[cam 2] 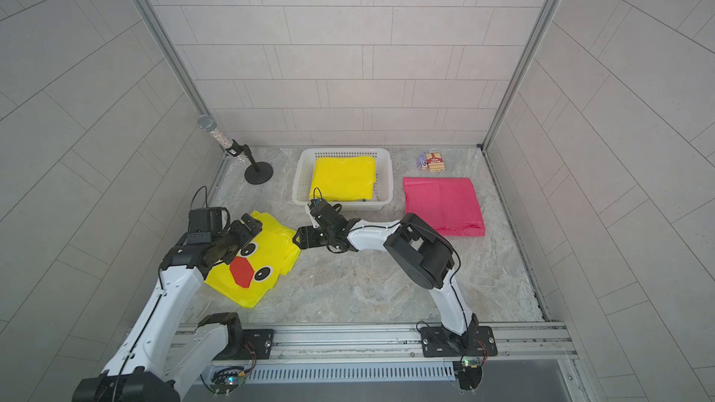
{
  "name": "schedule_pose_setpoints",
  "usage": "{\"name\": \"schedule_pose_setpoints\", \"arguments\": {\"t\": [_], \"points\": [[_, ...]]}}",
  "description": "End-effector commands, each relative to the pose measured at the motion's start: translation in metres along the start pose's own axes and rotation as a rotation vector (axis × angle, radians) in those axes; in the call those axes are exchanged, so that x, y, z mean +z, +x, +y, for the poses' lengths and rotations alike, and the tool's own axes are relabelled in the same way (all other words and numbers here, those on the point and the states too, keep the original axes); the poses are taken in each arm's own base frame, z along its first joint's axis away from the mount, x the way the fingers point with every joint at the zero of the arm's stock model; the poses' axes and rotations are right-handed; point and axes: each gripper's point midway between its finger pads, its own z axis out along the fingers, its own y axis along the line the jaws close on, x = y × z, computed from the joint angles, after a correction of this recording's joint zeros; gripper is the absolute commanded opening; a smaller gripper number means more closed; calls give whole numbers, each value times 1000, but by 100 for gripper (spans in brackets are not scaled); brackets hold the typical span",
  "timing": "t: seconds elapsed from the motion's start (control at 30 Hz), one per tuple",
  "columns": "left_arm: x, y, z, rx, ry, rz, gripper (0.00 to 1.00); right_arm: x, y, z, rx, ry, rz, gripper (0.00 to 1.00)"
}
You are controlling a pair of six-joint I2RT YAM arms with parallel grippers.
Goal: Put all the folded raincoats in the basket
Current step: Move the raincoat to the center of the board.
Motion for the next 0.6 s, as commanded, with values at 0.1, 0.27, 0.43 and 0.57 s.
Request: {"name": "schedule_pose_setpoints", "arguments": {"t": [0.1,0.27,0.43,0.57], "points": [[0,9,2,-33,49,-5,100,23,0,24,-16,-89,28,75],[-2,13,9,-21,30,-11,100,35,13,27,-27,-96,67,74],[-4,9,5,-26,36,-19,100,41,19,23,-28,-68,80,60],[-8,8,2,-26,48,-23,100,37,17,19,-36,-42,68,31]]}}
